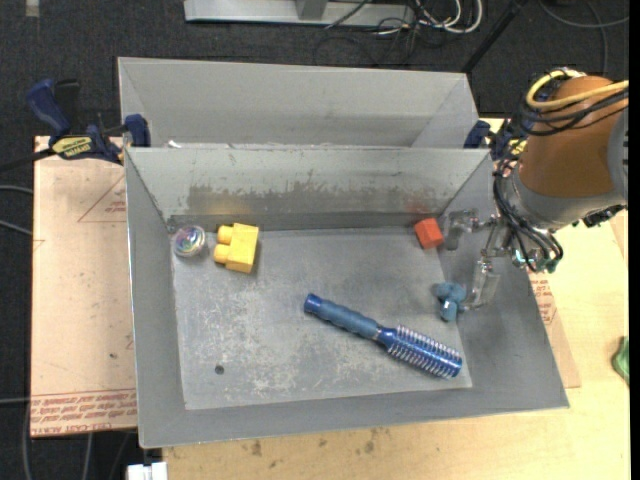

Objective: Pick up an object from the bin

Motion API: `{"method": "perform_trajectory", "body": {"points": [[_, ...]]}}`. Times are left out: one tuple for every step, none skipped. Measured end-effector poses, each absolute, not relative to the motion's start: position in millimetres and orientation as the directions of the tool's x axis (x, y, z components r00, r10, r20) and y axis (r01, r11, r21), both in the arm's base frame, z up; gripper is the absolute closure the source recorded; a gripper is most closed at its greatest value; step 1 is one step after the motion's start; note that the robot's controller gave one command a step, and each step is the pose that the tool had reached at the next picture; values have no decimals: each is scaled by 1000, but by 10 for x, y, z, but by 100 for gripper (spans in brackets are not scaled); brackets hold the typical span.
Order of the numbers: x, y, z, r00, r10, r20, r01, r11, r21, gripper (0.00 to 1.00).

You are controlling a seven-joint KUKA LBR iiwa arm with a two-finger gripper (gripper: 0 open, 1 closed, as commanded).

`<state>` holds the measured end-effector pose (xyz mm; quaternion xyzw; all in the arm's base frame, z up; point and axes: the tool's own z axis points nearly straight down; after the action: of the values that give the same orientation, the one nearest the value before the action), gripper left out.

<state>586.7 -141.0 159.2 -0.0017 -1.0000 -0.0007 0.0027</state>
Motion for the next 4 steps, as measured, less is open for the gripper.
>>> {"method": "perform_trajectory", "body": {"points": [[5668,-1542,763,-996,93,7,93,996,2,0],[4975,-1452,701,-987,-161,-4,-161,987,0,0],[4975,-1448,700,-986,-164,-2,-164,986,0,100],[4979,-1278,2176,-975,-221,-10,-221,975,-4,100]]}}
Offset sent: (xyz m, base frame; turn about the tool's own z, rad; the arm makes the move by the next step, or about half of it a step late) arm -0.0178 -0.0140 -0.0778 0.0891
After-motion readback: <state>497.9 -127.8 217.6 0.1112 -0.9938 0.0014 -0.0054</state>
